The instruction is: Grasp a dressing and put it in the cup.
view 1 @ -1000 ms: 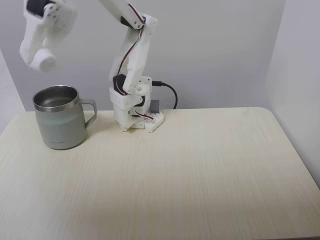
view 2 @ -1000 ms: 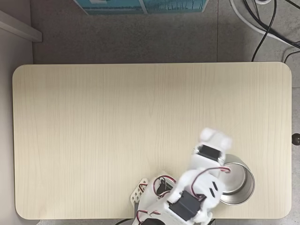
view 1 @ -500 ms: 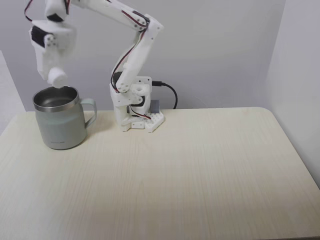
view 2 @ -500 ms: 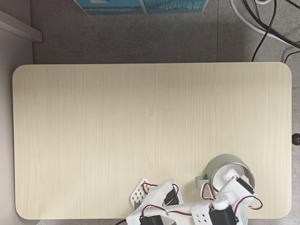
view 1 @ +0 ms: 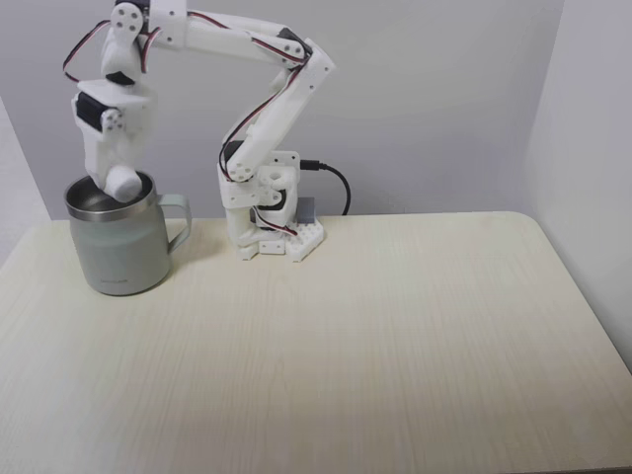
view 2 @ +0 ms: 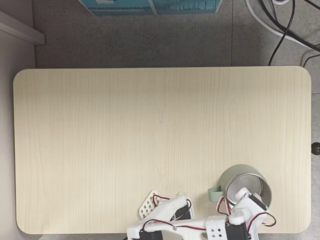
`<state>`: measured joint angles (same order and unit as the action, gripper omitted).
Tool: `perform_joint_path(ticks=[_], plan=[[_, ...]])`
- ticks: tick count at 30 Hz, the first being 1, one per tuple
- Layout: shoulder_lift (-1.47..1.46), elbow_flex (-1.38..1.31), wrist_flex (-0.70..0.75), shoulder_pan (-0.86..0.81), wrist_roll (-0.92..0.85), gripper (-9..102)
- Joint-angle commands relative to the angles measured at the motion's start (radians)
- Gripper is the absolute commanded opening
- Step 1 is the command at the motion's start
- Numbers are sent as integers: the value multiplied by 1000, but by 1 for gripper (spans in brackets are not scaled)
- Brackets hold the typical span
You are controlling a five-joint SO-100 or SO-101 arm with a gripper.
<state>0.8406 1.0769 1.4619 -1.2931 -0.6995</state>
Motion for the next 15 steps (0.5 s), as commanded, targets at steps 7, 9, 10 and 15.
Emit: perform_joint_path(ticks=[7, 9, 10, 15], plan=[[-101, -35, -31, -25, -18, 27], [-104, -41, -32, -25, -20, 29], [-107, -46, -32, -25, -20, 29], [-129, -60, -34, -23, -21, 29]])
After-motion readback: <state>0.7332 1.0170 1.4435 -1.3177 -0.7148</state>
